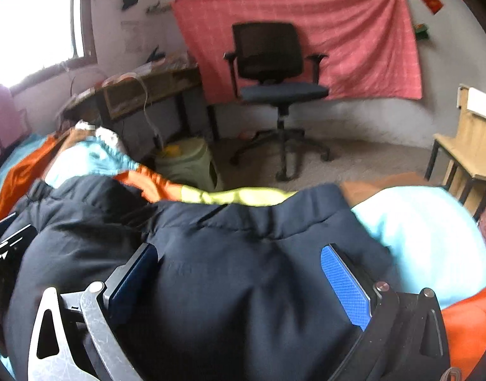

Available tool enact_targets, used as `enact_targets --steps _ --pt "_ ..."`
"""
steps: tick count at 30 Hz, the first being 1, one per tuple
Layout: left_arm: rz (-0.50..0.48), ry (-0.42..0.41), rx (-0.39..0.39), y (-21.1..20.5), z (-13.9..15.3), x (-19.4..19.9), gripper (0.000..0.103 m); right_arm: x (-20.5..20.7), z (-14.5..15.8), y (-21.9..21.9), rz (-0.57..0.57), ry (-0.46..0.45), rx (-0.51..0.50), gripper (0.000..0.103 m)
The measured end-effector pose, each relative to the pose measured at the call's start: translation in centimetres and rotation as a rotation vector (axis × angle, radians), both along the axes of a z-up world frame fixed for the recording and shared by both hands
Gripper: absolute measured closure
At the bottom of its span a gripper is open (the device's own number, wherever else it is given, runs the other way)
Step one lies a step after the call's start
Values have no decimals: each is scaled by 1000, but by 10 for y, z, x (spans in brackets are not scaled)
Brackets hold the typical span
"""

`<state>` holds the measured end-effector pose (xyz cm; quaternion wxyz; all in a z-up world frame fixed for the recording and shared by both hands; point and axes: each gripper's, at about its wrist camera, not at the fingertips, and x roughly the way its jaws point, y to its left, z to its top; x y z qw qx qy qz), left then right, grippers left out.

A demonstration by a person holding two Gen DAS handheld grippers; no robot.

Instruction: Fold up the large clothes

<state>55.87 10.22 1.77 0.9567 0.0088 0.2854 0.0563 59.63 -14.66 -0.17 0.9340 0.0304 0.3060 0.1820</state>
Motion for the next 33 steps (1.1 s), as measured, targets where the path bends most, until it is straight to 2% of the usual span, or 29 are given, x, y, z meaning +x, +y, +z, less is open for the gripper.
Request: enact_targets --steps 6,16,23,27,33 --pt "51 7 10 28 10 -16 1 -8 15 -18 -8 -9 -7 0" --pt "142 22 -21 61 21 -43 1 -38 24 -24 47 -39 -136 0" --pt "204 119 -15 77 6 -54 1 -46 25 -36 33 -18 -146 0" --pt "180 160 -31 85 -2 -61 1 -48 21 -53 6 12 -131 0" --pt "50 207 -117 99 -12 -69 1 -46 10 -81 7 77 -138 0"
